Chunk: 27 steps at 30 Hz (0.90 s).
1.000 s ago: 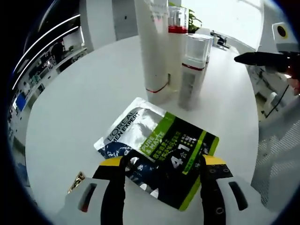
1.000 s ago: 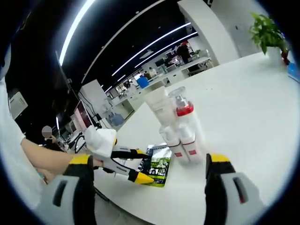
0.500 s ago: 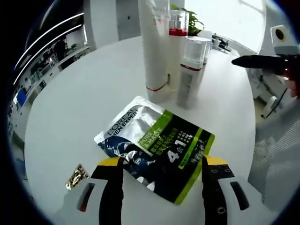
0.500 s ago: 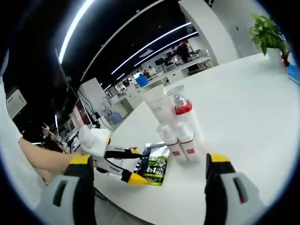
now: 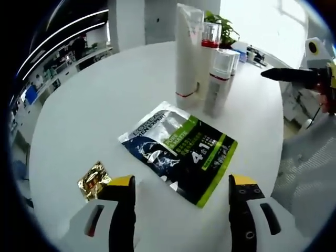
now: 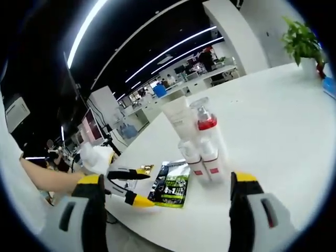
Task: Arrange the skincare products in the storage area until every visible bottle or jar stands upright without overlapping.
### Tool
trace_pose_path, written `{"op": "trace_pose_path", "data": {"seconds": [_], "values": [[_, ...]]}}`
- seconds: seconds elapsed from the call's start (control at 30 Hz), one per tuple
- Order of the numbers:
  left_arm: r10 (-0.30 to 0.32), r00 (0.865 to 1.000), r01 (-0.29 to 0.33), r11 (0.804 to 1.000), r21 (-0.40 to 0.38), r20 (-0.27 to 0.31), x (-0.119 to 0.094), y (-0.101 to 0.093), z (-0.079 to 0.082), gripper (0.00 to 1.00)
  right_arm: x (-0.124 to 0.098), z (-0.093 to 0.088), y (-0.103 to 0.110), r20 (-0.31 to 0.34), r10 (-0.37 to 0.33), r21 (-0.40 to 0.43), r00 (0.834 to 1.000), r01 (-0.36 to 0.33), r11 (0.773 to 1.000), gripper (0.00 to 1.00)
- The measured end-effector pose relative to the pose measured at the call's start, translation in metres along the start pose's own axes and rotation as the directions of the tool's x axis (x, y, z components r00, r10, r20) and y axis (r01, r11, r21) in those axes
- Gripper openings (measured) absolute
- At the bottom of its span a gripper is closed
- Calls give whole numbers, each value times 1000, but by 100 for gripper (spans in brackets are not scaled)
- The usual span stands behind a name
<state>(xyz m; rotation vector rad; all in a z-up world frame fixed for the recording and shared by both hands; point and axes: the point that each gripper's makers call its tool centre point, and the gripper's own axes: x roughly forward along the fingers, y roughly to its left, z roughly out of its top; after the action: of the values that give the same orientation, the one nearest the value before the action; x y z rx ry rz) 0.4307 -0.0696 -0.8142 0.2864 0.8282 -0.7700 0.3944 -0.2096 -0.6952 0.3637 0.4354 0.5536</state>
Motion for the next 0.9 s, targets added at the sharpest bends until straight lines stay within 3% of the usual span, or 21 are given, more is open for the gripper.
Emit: {"op": "trace_pose_path", "data": {"seconds": [0.27, 0.57, 0.9], "values": [[-57, 998, 54, 990, 128, 16, 18, -10, 20, 67, 0, -1, 0, -5, 0, -5, 1000, 0, 1000, 100], [-89, 994, 99, 976, 194, -59, 28, -4, 12, 65, -1, 1, -2, 4, -9, 1, 1000, 9, 1000, 100], [-135, 986, 154, 958, 241, -93, 31, -4, 14, 65, -1, 1, -4, 8, -18, 4, 1000, 18, 1000, 100]]}}
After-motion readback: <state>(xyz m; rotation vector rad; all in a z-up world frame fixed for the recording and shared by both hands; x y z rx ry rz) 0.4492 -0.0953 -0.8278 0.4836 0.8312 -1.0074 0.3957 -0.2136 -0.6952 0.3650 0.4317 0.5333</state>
